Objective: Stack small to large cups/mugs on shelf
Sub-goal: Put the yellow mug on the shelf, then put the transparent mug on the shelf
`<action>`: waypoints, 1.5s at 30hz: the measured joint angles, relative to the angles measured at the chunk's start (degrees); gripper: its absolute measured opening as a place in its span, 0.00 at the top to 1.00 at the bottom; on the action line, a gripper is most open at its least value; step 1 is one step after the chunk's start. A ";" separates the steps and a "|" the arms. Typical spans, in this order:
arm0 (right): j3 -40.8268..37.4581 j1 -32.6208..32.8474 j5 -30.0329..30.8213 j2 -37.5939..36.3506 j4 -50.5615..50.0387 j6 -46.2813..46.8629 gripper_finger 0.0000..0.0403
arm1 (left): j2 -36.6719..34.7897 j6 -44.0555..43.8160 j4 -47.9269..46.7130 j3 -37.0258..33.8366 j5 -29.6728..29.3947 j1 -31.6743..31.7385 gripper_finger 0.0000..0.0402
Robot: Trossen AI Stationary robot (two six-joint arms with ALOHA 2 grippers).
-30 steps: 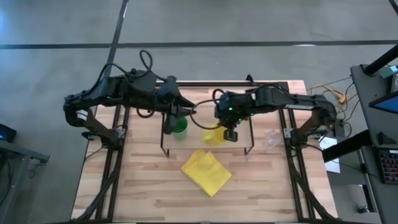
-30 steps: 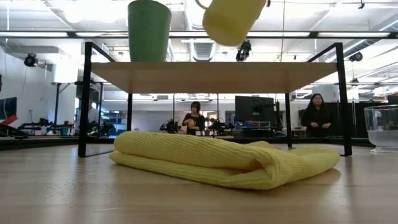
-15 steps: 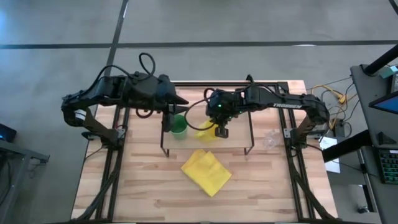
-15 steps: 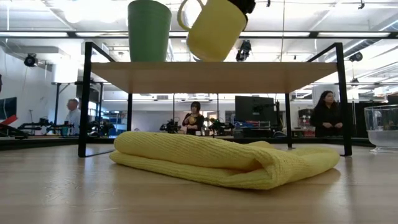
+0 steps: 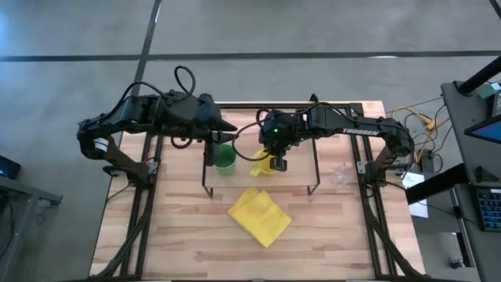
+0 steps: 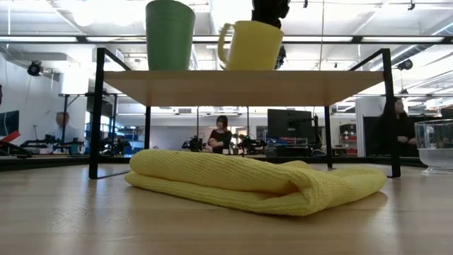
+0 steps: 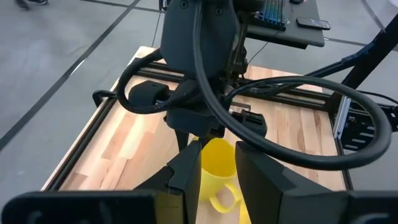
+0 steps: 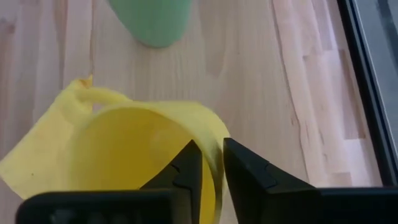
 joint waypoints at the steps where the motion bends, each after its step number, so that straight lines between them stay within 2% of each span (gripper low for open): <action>1: 0.02 -0.06 0.01 0.00 0.03 -0.12 0.85 | 0.00 0.00 0.00 0.00 0.01 0.00 0.79; 8: 0.00 -0.09 0.00 0.00 0.30 -0.30 0.81 | -0.02 0.00 0.00 -0.02 0.01 0.00 0.79; 25: 0.01 -0.09 -0.03 0.00 1.79 0.73 0.80 | -0.04 0.02 0.00 -0.02 0.01 0.00 0.79; 35: -0.02 -0.09 -0.02 -0.29 8.43 0.69 0.80 | -0.04 0.02 0.00 -0.02 0.01 0.00 0.79; 40: -0.04 -0.08 -0.02 -3.01 6.36 2.13 0.80 | -0.04 0.02 0.00 -0.02 0.01 0.00 0.79; 45: -0.04 -0.05 -0.02 -8.37 0.15 6.43 0.81 | -0.04 0.02 -0.02 -0.02 0.01 0.00 0.79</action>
